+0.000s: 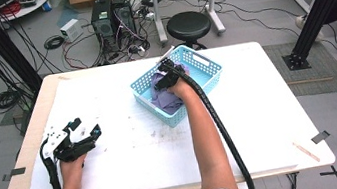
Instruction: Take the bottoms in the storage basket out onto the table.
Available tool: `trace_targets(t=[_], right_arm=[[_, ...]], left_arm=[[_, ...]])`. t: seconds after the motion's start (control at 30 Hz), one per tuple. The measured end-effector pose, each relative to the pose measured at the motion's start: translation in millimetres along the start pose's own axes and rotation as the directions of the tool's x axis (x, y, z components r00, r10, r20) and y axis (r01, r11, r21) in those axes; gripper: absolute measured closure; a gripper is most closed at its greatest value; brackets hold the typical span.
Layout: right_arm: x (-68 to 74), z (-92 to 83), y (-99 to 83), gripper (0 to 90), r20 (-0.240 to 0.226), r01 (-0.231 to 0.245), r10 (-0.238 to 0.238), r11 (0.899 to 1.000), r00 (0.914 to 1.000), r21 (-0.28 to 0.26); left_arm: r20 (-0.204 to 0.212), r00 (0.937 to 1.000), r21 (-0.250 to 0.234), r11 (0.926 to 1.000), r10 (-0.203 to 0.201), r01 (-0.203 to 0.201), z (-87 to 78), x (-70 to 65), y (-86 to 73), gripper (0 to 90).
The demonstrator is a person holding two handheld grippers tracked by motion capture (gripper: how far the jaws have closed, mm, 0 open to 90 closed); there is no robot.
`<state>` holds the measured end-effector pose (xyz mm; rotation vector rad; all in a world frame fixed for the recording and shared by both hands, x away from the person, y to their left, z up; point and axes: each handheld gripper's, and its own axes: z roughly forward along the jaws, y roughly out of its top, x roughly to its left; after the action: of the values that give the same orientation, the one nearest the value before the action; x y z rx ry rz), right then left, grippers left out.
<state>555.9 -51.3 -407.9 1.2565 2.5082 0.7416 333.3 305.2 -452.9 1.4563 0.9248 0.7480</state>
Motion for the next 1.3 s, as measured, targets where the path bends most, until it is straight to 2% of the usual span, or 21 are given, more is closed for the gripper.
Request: trace_targets(t=[0.03,0.07,0.1,0.13,0.17,0.2,0.23,0.33,0.4,0.43,0.47,0.6,0.63,0.67,0.73,0.9,0.93,1.13,1.17,1.23,1.3], right_arm=[[0.0,0.0,0.0,33.6,0.0,0.0,0.0,1.0,1.0,0.0],[1.7,-1.1,1.2,55.6,0.006,0.03,-0.03,0.999,0.9995,0.012],[1.7,-1.1,1.2,55.6,0.006,0.03,-0.03,0.999,0.9995,0.012],[4.4,-3.6,2.2,71.1,-0.022,0.048,-0.048,0.999,0.9986,0.018],[4.4,-3.6,2.2,71.1,-0.022,0.048,-0.048,0.999,0.9986,0.018],[6.6,-8.2,2.5,79.8,-0.036,0.05,-0.051,0.999,0.9981,-0.005],[6.6,-8.2,2.5,79.8,-0.036,0.05,-0.051,0.999,0.9981,-0.005],[2.4,-24.9,0.1,82.1,-0.112,-0.007,-0.01,0.989,0.9936,-0.148],[1.2,-30.5,-1.0,82.1,-0.129,-0.023,0.0,0.983,0.9917,-0.18],[-0.4,-41.5,-3.7,82.2,-0.138,-0.022,-0.013,0.97,0.9904,-0.244],[-0.4,-41.5,-3.7,82.2,-0.138,-0.022,-0.013,0.97,0.9904,-0.244],[-2.1,-62.9,-9.3,82.1,-0.138,0.004,-0.052,0.947,0.9891,-0.322],[-3.3,-73.4,-12.2,82.1,-0.141,0.005,-0.059,0.933,0.9882,-0.361],[-3.3,-73.4,-12.2,82.1,-0.141,0.005,-0.059,0.933,0.9882,-0.361],[-6.4,-87.5,-17.2,82.1,-0.143,0.005,-0.071,0.907,0.9872,-0.421],[-11.1,-107.1,-23.8,82.1,-0.173,0.003,-0.097,0.879,0.9801,-0.476],[-11.1,-107.1,-23.8,82.1,-0.173,0.003,-0.097,0.879,0.9801,-0.476],[-17.4,-130.6,-29.3,82.2,-0.25,-0.044,-0.128,0.811,0.9597,-0.584],[-17.4,-130.6,-29.3,82.2,-0.25,-0.044,-0.128,0.811,0.9597,-0.584],[-18.8,-140.9,-29.1,82.2,-0.252,-0.05,-0.135,0.788,0.9583,-0.613],[-18.7,-144.1,-28.9,82.3,-0.244,-0.044,-0.138,0.785,0.9598,-0.618]], left_arm=[[0.0,1.0,0.0,1.0,0.001,-0.001,-0.1,0.0,0.1,16.6],[-0.001,1.0,-0.001,1.0,0.001,-0.001,0.1,-0.2,0.0,16.6],[-0.001,1.0,-0.001,1.0,0.001,-0.001,0.1,-0.1,0.0,16.6],[0.001,1.0,-0.001,1.0,-0.002,0.002,0.0,0.2,0.0,16.6],[0.001,1.0,-0.001,1.0,-0.002,0.002,0.0,0.2,0.0,16.6],[0.0,1.0,-0.003,1.0,-0.007,0.007,-0.1,0.3,-0.1,16.6],[0.001,1.0,-0.003,1.0,-0.008,0.008,-0.2,0.5,0.0,16.6],[0.002,1.0,-0.002,1.0,-0.007,0.007,-0.2,0.8,0.0,16.6],[0.003,1.0,-0.002,1.0,-0.008,0.008,-0.3,1.1,0.0,16.6],[0.002,1.0,-0.004,1.0,-0.009,0.009,-0.3,1.3,0.0,16.6],[0.003,1.0,-0.004,0.9999,-0.009,0.009,-0.3,1.3,0.0,16.6],[0.002,1.0,-0.002,1.0,-0.006,0.006,-0.4,1.3,0.0,16.6],[0.002,1.0,-0.003,1.0,-0.009,0.009,-0.4,1.2,0.1,16.6],[0.002,1.0,-0.004,1.0,-0.008,0.008,-0.3,1.3,0.0,16.6],[0.003,1.0,-0.004,0.9999,-0.01,0.01,-0.4,1.3,0.0,16.6],[0.003,0.9999,-0.006,0.9998,-0.016,0.016,-0.3,1.5,0.0,16.6],[0.003,0.9998,-0.006,0.9998,-0.017,0.017,-0.3,1.5,0.0,16.6],[0.002,0.9998,-0.006,0.9998,-0.018,0.018,-0.4,1.6,-0.1,16.6],[0.003,0.9998,-0.008,0.9998,-0.018,0.018,-0.3,1.7,-0.1,16.6],[0.003,0.9998,-0.009,0.9998,-0.018,0.018,-0.2,1.6,-0.1,16.6],[0.004,0.9998,-0.006,0.9998,-0.018,0.018,-0.4,1.7,0.0,16.6]])
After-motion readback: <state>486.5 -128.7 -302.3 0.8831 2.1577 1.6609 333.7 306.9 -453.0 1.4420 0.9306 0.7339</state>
